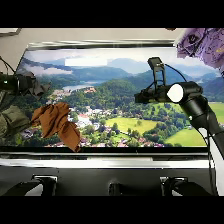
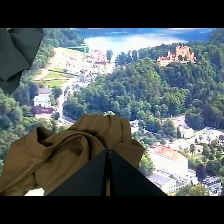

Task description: Fold the clothes and pants, and hang the long-sleeved shirts on hangers.

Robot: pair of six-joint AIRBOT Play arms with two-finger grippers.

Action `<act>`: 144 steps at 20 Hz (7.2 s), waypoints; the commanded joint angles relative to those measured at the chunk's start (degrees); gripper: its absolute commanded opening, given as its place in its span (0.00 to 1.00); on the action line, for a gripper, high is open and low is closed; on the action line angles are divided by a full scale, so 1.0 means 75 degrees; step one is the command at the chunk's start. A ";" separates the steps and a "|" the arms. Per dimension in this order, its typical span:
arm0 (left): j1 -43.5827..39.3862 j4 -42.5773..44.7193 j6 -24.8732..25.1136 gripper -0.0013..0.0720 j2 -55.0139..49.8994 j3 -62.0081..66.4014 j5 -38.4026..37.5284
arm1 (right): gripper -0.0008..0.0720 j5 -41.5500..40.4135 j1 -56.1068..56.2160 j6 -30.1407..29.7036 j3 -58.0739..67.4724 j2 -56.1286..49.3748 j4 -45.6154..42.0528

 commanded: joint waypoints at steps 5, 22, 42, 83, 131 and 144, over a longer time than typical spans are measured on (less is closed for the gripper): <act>-0.0003 0.0000 0.0000 0.05 0.0006 -0.0003 0.0003 | 0.05 0.0003 0.0009 0.0003 0.0009 0.0003 0.0000; -0.0003 0.0000 -0.0003 0.05 0.0006 -0.0003 0.0006 | 0.05 0.0000 0.0009 0.0015 0.0009 0.0003 0.0006; 0.0108 -0.0347 -0.1740 0.77 -0.3442 -0.2279 0.1169 | 0.05 -0.0003 0.0009 0.0032 0.0009 0.0003 0.0003; -0.0303 -0.5219 -0.0111 0.91 -0.2757 -0.1804 0.1789 | 0.68 -0.0198 0.0344 -0.1373 -0.5887 0.0085 0.6659; -0.0085 -0.1102 -0.1655 0.04 0.1483 0.3809 0.0000 | 0.05 0.2664 -0.1658 0.1719 0.4890 0.3622 0.0533; -0.0431 -0.1142 -0.1816 0.04 -0.1134 0.0041 0.0656 | 0.05 0.3416 -0.1649 0.2055 0.4841 -0.2226 0.0664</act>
